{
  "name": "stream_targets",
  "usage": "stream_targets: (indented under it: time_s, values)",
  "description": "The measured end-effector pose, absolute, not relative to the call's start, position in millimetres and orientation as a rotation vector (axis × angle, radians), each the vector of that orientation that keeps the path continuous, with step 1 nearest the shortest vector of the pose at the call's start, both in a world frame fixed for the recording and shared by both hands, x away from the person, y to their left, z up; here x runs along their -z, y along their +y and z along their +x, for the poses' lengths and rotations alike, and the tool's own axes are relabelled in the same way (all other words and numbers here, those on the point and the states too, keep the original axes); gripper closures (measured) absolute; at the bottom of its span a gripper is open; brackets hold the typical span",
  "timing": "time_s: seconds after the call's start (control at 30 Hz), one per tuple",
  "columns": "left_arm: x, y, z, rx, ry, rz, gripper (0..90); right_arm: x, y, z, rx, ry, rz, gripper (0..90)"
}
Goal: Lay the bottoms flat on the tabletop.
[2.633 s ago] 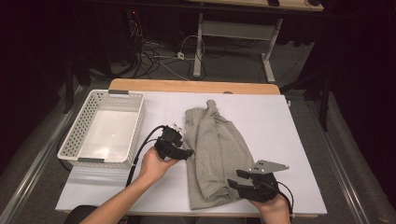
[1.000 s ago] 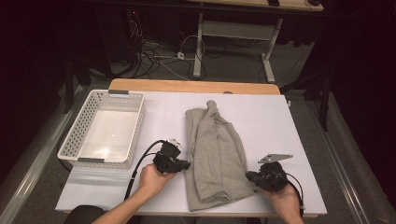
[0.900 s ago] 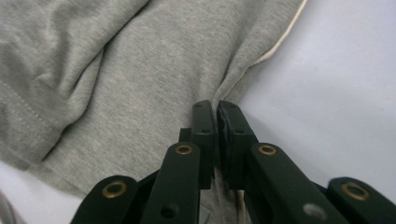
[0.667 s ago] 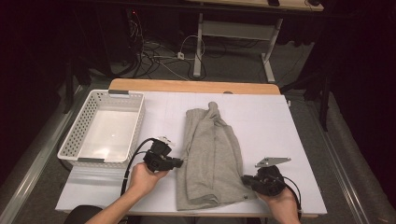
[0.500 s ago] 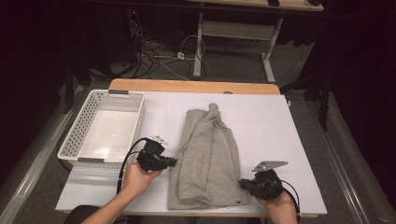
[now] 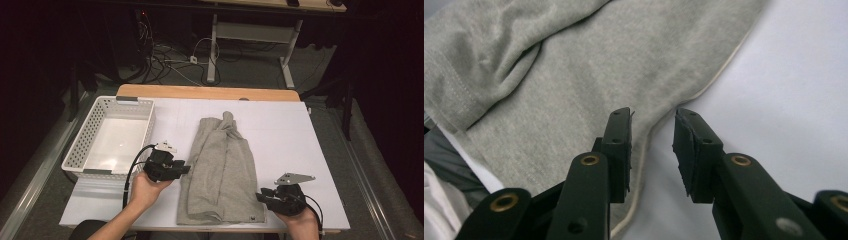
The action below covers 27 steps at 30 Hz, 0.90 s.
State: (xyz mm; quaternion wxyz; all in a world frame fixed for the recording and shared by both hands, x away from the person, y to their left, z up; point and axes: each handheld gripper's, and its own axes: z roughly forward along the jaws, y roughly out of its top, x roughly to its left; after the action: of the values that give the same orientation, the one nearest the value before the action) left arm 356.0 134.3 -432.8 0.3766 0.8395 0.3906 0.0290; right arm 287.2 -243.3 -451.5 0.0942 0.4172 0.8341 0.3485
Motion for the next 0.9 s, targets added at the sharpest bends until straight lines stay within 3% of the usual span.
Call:
stream_targets:
  time_s: [0.27, 0.5, 0.77, 0.9]
  values:
    - [432.3, 105.8, 379.4, -0.101, 0.988, 2.147, 54.1, 450.6, -251.3, 288.4, -1.059, 2.413, 1.239, 61.4]
    - [438.7, 84.9, 394.8, -0.083, 0.995, 2.174, 54.8, 450.5, -257.3, 288.9, -1.092, 2.379, 1.252, 59.1]
    - [445.0, 83.0, 403.9, 0.019, 1.003, 2.166, 83.2, 450.5, -254.2, 287.0, -1.095, 2.386, 1.226, 59.8]
    - [442.8, 79.9, 404.5, 0.019, 0.970, 2.166, 85.3, 450.2, -255.4, 288.3, -1.104, 2.376, 1.237, 60.3]
